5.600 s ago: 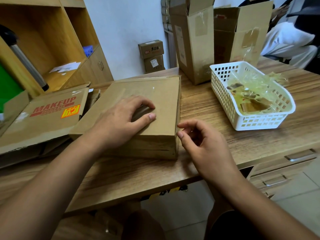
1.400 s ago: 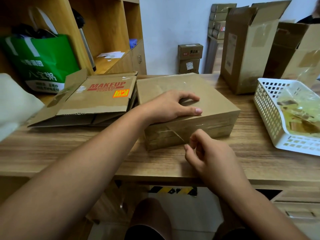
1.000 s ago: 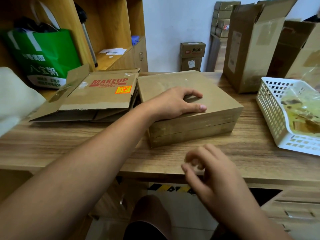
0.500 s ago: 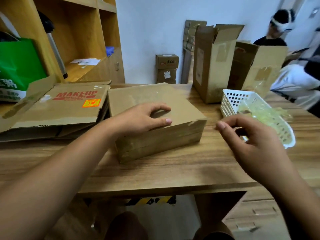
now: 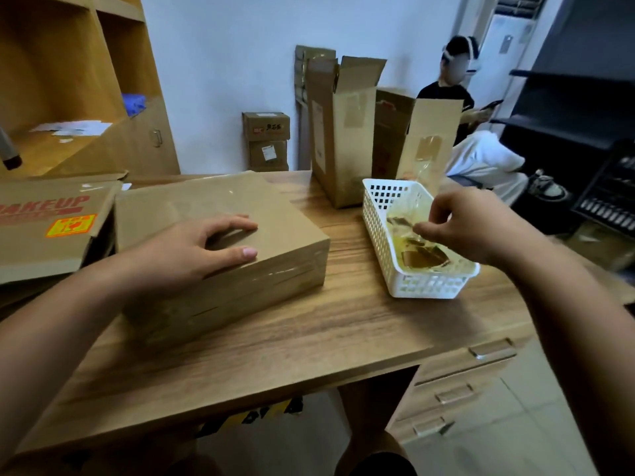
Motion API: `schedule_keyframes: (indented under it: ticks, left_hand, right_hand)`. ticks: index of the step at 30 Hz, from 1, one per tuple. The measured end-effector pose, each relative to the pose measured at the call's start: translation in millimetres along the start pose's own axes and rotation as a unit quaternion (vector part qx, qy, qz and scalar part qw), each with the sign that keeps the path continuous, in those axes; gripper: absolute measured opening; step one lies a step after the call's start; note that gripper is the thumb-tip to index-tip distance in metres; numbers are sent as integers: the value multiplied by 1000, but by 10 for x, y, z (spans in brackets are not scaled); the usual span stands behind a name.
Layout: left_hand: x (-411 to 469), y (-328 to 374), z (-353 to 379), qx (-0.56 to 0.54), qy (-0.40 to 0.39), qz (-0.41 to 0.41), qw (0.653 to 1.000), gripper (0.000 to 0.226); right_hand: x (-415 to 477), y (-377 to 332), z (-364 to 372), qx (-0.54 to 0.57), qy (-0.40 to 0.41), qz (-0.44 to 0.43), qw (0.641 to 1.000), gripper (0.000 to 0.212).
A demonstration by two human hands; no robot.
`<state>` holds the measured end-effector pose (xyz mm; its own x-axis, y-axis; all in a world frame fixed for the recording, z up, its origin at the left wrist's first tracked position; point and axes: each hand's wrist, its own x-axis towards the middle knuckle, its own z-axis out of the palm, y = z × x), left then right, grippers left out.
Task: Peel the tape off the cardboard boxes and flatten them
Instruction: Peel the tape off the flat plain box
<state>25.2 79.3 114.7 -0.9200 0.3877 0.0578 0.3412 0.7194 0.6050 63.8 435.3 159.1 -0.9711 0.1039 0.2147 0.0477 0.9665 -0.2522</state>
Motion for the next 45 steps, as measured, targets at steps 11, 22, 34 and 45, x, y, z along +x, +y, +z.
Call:
schedule_keyframes:
  ticks: [11,22,34,45]
  left_hand:
    - [-22,51,22,-6,7,-2,1000,49]
    - [-18,65,15,-3,1,5,1000,45]
    - [-7,17,7,-6,1,0,1000,51]
    - [16,-20,12,-9,3,11,1000,51]
  right_hand:
    - [-17,-6,206,1,24,-5,1000,25]
    - [-113,15,135,-95,92,-99,986,34]
    - [-56,102,118,12,106,-178,978,13]
    - [-33,104,46,11,143,-151,978,34]
